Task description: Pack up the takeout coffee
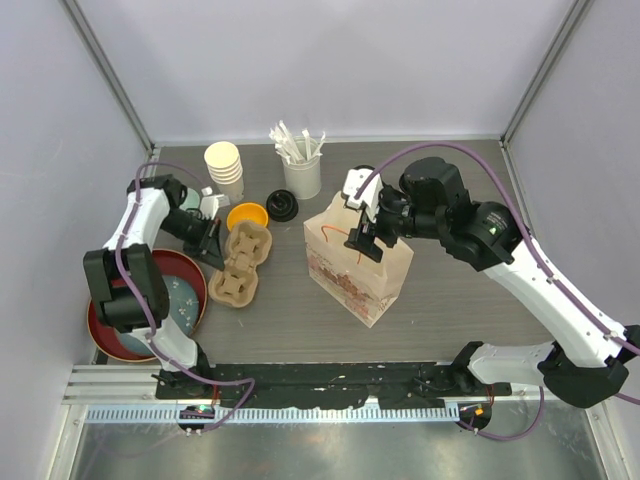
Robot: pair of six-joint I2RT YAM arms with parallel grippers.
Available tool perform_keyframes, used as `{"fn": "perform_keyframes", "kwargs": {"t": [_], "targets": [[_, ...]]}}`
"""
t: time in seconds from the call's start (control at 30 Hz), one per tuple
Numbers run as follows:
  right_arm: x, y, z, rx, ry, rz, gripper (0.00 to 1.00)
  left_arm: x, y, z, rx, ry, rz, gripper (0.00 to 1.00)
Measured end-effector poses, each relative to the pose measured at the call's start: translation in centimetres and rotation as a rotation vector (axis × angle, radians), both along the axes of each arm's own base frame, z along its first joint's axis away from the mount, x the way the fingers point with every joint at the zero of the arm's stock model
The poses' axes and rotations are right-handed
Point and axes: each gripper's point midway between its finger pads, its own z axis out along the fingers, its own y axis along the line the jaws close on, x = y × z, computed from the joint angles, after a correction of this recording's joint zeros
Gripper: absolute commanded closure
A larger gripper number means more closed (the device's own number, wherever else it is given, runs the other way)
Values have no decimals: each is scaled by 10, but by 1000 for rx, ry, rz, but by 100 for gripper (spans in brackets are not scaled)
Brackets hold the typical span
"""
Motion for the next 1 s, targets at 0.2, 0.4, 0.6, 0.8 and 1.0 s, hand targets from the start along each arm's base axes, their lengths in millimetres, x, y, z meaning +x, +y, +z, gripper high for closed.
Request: {"fn": "perform_keyframes", "kwargs": {"t": [0.2, 0.4, 0.6, 0.8, 1.0], "targets": [[1, 1, 11, 24, -7, -6, 20, 4, 2, 15, -30, -46, 34, 100], [2, 3, 10, 23, 6, -12, 20, 8, 3, 19, -52, -88, 13, 100], [1, 2, 8, 20, 12, -13, 20, -14, 2, -3, -68, -16, -20, 100], [1, 2, 8, 20, 14, -14, 20, -30, 2, -15, -69, 21, -55, 100], [1, 2, 8, 23, 19, -17, 20, -32, 0, -14, -94, -30, -108, 100]]}}
